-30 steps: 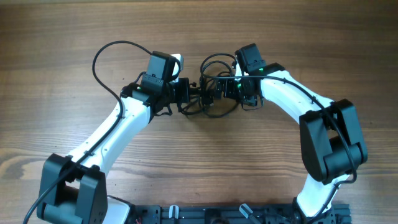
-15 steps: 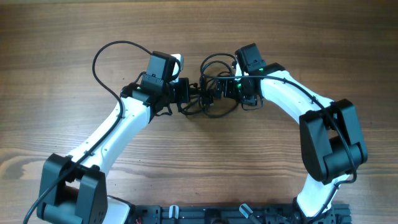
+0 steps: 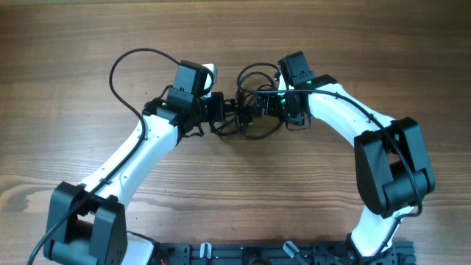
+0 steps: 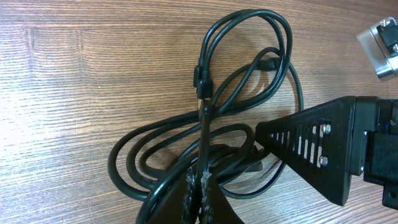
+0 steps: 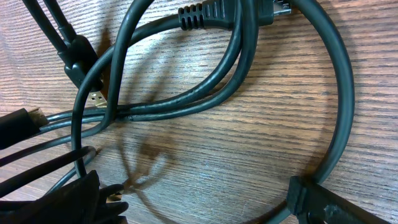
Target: Untangle cables
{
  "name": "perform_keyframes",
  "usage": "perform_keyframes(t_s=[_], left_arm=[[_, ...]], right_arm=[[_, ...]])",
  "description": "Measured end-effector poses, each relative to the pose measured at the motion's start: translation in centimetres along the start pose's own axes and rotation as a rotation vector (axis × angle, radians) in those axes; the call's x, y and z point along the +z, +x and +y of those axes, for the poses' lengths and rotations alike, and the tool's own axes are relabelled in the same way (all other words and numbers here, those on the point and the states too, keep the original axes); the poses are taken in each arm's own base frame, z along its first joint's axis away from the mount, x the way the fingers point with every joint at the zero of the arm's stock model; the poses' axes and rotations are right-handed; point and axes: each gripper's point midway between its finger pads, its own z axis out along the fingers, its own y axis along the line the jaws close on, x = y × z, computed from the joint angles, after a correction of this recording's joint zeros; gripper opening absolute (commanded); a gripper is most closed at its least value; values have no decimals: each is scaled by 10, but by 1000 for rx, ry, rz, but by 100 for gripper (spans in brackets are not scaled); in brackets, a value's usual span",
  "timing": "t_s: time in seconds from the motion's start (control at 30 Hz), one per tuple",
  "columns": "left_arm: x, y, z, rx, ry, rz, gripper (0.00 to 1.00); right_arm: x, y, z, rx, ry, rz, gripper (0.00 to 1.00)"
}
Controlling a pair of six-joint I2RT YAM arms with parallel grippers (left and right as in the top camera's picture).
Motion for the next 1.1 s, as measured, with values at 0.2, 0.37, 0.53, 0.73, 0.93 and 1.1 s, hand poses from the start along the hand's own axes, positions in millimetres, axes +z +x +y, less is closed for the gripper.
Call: perform_keyframes(t_s=[0.2, 0.37, 0.53, 0.73, 0.93, 1.1], left_arm=[[0, 1, 1, -4, -2, 6, 6], [0, 2, 1, -4, -2, 7, 6], [0, 5, -2, -6, 16, 24, 6], [-1, 6, -8, -13, 53, 35, 4], [-10, -6, 1, -69, 127, 20, 4], [-28, -22, 8, -123, 221, -9, 4]], right_arm=[[0, 0, 0, -1, -1, -2, 100], [0, -1, 0, -1, -1, -2, 100], [0, -2, 1, 2, -4, -8, 100], [-2, 4, 11, 53, -92, 45, 68], [-34, -1, 52, 37, -486, 129, 27], [-75, -12, 74, 76, -771, 190, 71]])
